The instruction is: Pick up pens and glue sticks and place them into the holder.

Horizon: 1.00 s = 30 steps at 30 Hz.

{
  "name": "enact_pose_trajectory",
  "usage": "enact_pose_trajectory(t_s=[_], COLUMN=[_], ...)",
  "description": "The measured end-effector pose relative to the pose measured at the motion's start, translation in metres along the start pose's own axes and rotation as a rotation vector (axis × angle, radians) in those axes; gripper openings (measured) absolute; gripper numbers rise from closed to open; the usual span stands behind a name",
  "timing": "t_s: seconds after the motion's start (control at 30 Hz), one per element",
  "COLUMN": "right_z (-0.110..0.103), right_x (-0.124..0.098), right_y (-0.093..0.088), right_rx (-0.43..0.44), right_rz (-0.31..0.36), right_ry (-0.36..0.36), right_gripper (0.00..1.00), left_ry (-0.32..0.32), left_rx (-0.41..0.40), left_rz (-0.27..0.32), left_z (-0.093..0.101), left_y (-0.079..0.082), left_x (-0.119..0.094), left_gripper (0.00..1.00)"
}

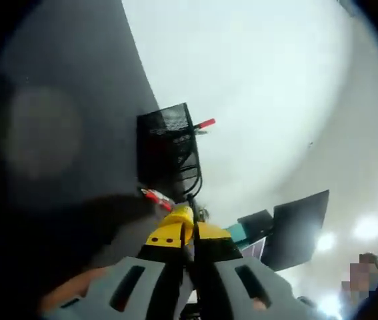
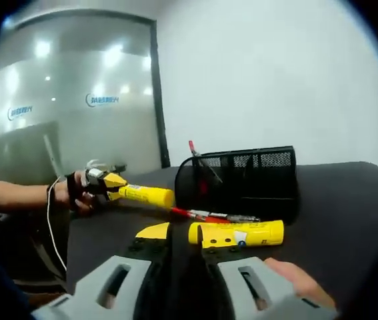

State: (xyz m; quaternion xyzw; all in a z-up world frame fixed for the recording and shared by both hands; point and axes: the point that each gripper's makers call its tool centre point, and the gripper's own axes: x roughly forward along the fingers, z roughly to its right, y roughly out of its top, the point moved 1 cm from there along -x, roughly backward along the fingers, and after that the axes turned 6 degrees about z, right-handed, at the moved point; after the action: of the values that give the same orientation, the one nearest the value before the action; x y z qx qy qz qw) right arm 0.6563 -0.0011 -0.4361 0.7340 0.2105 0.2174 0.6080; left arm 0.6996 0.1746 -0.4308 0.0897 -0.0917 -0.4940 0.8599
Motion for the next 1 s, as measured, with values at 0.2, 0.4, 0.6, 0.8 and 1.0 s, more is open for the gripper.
enact_pose_trajectory(t_s=[0.2,0.4,0.6,0.8,1.0], right_z=[0.000,-0.015,-0.026,-0.031,-0.037], right_x=[0.000,0.009,0.020,0.024,0.028], right_y=[0.010,0.034,0.050,0.062,0.070], right_rx=[0.111,0.417,0.537,0.759,0.797], right_rz=[0.043,0.180,0.272,0.387,0.419], right_ry=[-0.014,0.022,0.021,0.027,0.039], right_gripper=[0.15,0.24,0.29,0.30,0.29], left_ry=[-0.093,-0.193,-0.249,-0.327,-0.354], left_rx=[-0.009,-0.019,-0.034,-0.078,-0.086], left_rz=[0.040,0.087,0.084,0.087,0.080], left_z=[0.023,0.040,0.052,0.068,0.075], left_y=[-0.012,-0.020,-0.030,-0.038,-0.039], left_x=[0.003,0.007,0.014,0.021,0.025], left_gripper=[0.07,0.07,0.07,0.07,0.07])
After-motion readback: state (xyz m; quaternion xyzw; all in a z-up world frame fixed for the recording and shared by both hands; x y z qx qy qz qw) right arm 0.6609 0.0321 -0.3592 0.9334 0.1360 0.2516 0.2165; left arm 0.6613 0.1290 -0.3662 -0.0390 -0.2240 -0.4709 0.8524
